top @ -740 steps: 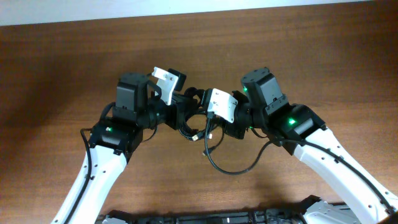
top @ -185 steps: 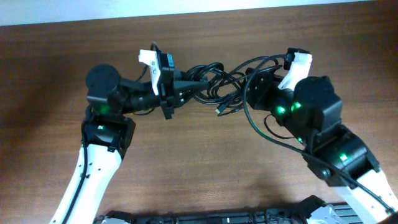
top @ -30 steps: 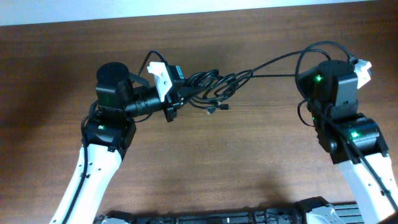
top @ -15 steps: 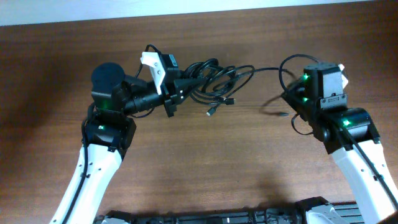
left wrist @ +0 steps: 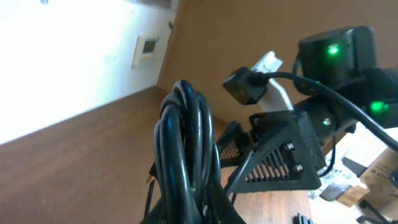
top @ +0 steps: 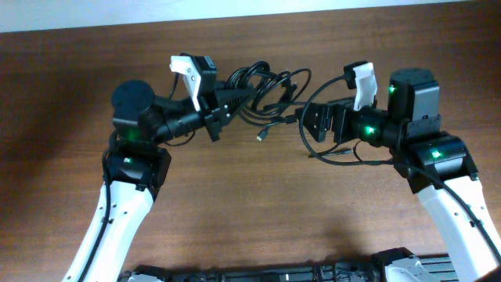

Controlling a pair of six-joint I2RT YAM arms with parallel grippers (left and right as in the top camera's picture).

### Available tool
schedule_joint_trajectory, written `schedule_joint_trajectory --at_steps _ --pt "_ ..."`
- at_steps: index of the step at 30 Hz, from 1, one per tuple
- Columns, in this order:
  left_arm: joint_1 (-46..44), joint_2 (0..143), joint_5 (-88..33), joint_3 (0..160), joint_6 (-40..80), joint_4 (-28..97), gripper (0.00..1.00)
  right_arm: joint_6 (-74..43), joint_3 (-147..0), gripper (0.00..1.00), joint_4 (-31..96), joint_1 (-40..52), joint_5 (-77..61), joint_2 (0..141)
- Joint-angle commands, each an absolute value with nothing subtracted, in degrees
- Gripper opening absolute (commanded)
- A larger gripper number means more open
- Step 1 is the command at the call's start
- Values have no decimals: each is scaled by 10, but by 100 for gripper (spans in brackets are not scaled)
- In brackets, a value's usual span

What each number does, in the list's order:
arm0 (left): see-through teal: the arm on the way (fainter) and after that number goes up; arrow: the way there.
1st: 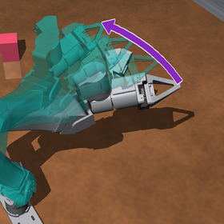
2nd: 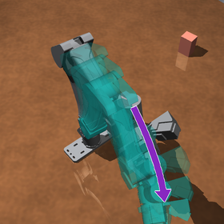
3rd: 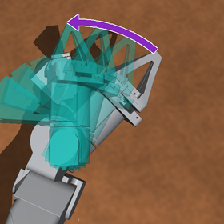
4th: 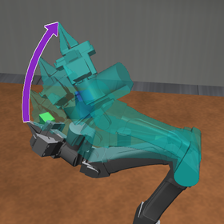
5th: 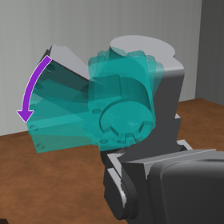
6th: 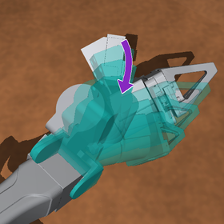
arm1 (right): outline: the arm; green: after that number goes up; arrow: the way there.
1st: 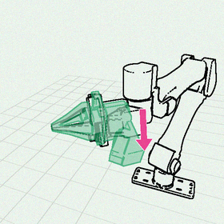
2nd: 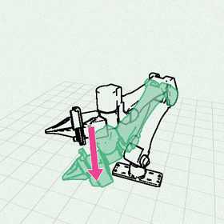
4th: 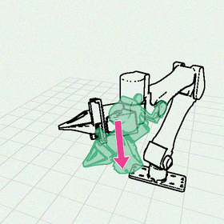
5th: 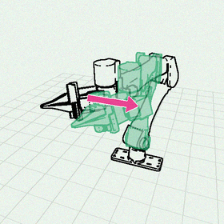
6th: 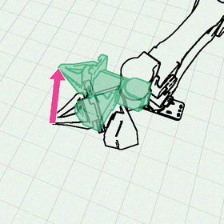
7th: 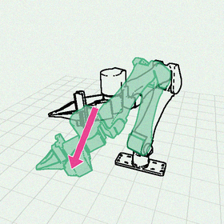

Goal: Untangle cables

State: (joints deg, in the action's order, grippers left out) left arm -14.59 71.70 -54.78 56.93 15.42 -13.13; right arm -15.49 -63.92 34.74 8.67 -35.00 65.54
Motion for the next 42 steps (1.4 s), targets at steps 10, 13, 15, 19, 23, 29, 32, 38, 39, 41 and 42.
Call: schedule_joint_trajectory --at_steps 10,13,15,19,23,29,32,38,39,41,42 --pt "-175 713 -628 574 156 -204 0 -206 -645 97 266 119 -79 676" --pt "-175 713 -662 574 156 -234 0 -260 -645 97 252 119 30 682" --pt "-175 713 -700 574 156 -264 0 -260 -645 97 246 119 35 684" --pt "-175 713 -748 574 141 -278 0 -260 -645 97 246 119 35 684" --pt "-175 713 -739 574 134 -278 0 -260 -645 97 249 119 3 684" --pt "-175 715 -745 574 124 -274 0 -258 -645 97 276 119 -90 684" --pt "-175 725 -787 574 86 -274 0 -258 -645 97 257 119 -132 684" --pt "-175 743 -787 574 80 -274 0 -258 -645 97 172 119 -174 684" --pt "-175 743 -787 574 80 -274 0 -259 -645 97 162 119 -174 684" --pt "-175 743 -787 574 80 -274 0 -264 -645 97 141 119 -179 684" --pt "-175 743 -787 574 79 -274 0 -285 -645 97 133 119 -188 684"
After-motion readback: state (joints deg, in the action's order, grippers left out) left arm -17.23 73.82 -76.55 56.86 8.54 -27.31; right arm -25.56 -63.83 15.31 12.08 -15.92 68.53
